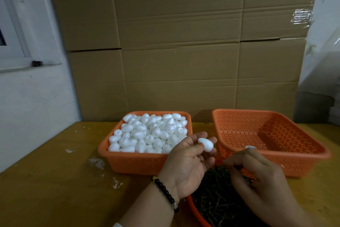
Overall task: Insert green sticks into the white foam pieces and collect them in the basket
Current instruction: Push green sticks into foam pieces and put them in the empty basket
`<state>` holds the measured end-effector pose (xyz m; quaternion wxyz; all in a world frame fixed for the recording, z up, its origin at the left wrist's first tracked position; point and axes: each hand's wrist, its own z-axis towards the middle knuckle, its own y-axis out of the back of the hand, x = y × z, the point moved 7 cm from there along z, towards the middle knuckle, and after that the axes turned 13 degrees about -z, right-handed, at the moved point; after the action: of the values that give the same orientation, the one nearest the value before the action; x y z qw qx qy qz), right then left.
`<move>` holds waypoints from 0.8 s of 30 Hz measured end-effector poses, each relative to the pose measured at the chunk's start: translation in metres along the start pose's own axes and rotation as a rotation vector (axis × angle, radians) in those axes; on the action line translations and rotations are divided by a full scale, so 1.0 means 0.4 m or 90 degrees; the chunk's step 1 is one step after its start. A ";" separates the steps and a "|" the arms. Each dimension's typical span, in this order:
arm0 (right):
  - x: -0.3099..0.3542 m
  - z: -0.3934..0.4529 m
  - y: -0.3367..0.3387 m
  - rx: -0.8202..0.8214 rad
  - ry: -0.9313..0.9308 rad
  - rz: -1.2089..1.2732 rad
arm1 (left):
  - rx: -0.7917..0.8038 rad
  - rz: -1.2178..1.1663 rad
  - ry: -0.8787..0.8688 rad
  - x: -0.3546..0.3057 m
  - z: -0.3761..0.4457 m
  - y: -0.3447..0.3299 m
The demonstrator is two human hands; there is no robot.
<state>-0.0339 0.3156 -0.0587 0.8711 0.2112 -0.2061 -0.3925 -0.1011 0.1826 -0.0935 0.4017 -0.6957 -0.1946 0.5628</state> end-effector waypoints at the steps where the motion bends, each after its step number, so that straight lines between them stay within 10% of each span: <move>1: 0.000 0.000 0.000 -0.006 -0.001 0.005 | 0.001 -0.013 0.005 0.003 0.000 0.000; 24: -0.015 -0.001 0.020 -0.104 -0.071 -0.116 | -0.017 -0.124 0.069 0.066 -0.011 -0.007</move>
<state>-0.0327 0.3249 -0.0559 0.8335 0.1353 -0.2013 -0.4964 -0.0887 0.2019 -0.1078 0.4550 -0.7082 -0.2471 0.4799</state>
